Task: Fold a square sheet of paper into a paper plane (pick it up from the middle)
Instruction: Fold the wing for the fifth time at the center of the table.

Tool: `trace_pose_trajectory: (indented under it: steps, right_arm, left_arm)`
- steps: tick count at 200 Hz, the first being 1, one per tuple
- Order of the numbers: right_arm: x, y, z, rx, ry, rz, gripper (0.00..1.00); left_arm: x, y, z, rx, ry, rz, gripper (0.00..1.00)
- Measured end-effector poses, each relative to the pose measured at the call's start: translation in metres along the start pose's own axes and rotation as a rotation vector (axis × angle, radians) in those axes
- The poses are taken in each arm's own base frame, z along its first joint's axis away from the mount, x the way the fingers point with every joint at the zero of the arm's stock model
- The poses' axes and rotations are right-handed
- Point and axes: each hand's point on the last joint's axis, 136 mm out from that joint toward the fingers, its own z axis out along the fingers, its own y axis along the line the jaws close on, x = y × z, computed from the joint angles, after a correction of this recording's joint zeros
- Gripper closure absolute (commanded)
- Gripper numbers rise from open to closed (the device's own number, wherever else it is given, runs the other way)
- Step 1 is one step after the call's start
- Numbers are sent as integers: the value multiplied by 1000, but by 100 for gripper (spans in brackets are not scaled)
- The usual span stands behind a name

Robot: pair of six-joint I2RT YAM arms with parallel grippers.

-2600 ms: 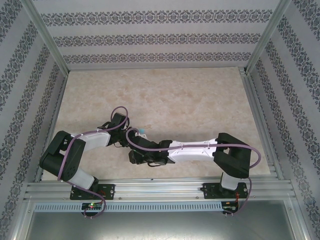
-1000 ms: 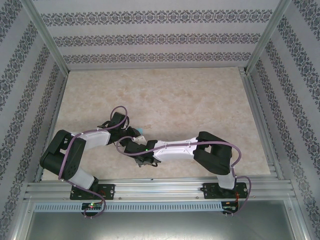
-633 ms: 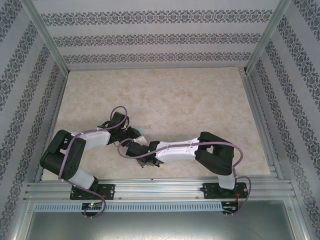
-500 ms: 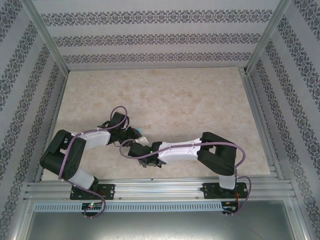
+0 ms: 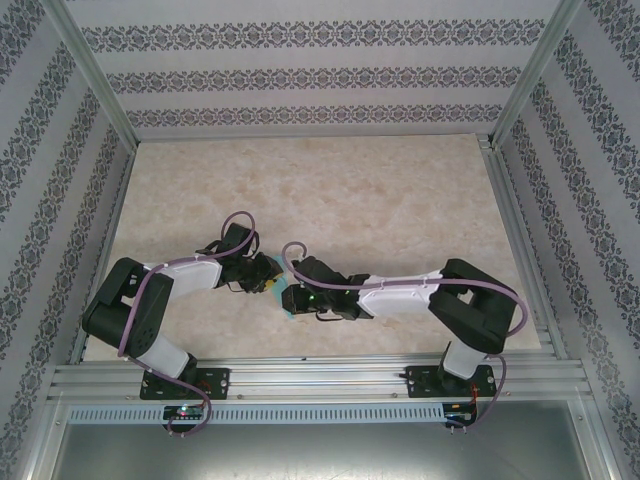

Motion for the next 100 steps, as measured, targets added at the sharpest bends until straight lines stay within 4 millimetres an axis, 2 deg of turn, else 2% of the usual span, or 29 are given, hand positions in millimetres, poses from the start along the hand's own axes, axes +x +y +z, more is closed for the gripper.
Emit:
trace_pose_trajectory:
  steps: [53,82,100]
  right_arm:
    - [1,10,20,-114,35,107,87]
    - [13,-1,31,-123,77,142,87]
    - [14,1,32,-151,79,153,87]
  left_arm:
    - [0,0,0,1,1,-1,71]
    - [0,0,0,1,0,-1,71]
    - [0,0,0,1,0,-2,71]
